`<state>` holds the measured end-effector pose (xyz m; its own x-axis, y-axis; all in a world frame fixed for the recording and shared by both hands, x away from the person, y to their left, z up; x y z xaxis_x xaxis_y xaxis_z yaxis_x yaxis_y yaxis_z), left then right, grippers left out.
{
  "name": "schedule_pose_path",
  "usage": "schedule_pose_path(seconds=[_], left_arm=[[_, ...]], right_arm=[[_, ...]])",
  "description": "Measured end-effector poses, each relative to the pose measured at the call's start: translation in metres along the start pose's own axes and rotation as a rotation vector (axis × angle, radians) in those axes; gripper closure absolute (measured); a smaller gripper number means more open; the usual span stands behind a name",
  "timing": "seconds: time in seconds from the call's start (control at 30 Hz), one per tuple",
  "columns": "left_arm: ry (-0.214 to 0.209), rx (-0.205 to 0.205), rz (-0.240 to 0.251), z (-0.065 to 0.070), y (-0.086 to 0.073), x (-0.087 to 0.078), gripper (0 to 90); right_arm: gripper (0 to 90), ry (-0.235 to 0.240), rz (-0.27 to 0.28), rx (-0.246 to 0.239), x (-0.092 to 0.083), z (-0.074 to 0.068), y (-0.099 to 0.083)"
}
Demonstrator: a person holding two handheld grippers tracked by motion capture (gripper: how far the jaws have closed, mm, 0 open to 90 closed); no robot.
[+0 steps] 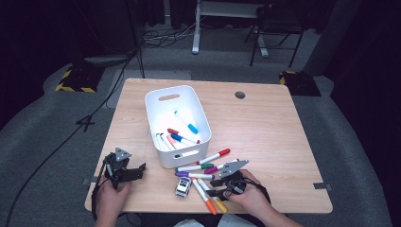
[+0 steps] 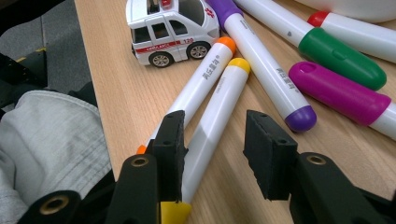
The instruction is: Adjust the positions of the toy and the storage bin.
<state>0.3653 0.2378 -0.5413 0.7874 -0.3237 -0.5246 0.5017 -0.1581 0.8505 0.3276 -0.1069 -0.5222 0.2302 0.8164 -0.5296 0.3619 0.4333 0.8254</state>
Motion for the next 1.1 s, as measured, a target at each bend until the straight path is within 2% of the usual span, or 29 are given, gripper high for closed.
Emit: schedule_pose_path(seconds=[0.17, 0.27, 0.33, 0.37, 0.4, 0.6, 0.67, 0.7, 0.73, 0.87, 0.97, 1.0, 1.07, 1.1], left_arm=[[0.0, 0.0, 0.0, 0.0, 0.0, 0.0, 14.5], [0.0, 0.0, 0.0, 0.0, 0.0, 0.0, 14.5], [0.0, 0.0, 0.0, 0.0, 0.0, 0.0, 14.5], [0.0, 0.0, 0.0, 0.0, 0.0, 0.0, 14.4], [0.0, 0.0, 0.0, 0.0, 0.0, 0.0, 14.4], [-0.001, -0.001, -0.001, 0.0, 0.0, 0.0, 14.5], [0.0, 0.0, 0.0, 0.0, 0.0, 0.0, 14.4], [0.0, 0.001, 0.0, 0.0, 0.0, 0.0, 14.5], [0.0, 0.0, 0.0, 0.0, 0.0, 0.0, 14.5], [-0.001, 0.0, 0.0, 0.0, 0.0, 0.0, 14.5], [0.0, 0.0, 0.0, 0.0, 0.0, 0.0, 14.5], [0.0, 0.0, 0.0, 0.0, 0.0, 0.0, 14.5], [0.0, 0.0, 0.0, 0.0, 0.0, 0.0, 14.5], [0.0, 0.0, 0.0, 0.0, 0.0, 0.0, 14.5]], right_arm=[[63.8, -0.005, -0.014, -0.008, 0.002, 0.001, -0.003], [70.8, -0.027, -0.027, -0.016, 0.0, 0.001, -0.005], [74.6, -0.037, -0.041, -0.058, -0.003, 0.004, -0.006], [75.6, -0.042, -0.045, -0.046, -0.003, 0.003, -0.006], [76.3, -0.061, -0.066, -0.057, -0.006, 0.004, -0.007], [76.8, -0.067, -0.088, -0.057, -0.011, 0.006, -0.008], [76.9, -0.074, -0.096, -0.036, -0.013, 0.006, -0.008], [77.0, -0.071, -0.094, -0.041, -0.013, 0.008, -0.008], [77.0, -0.069, -0.094, -0.019, -0.014, 0.007, -0.008], [77.1, -0.054, -0.088, 0.005, -0.018, 0.01, -0.007], [77.1, -0.057, -0.065, 0.0, -0.023, 0.01, -0.001], [77.1, -0.055, -0.066, 0.012, -0.025, 0.009, 0.002], [77.1, -0.039, -0.05, -0.011, -0.03, 0.009, 0.01], [77.1, -0.04, -0.044, -0.008, -0.033, 0.008, 0.014]])
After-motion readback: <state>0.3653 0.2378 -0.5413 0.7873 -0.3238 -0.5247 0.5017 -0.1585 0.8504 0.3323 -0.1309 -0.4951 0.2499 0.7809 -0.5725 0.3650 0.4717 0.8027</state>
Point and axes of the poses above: each handheld gripper's, and its own axes: x roughly forward along the jaws, y roughly out of its top, z roughly to its right, the point moved 5 cm from there along x, roughly forward along the jaws, and after that the axes turned 15 degrees about z, right-handed, at the moved point
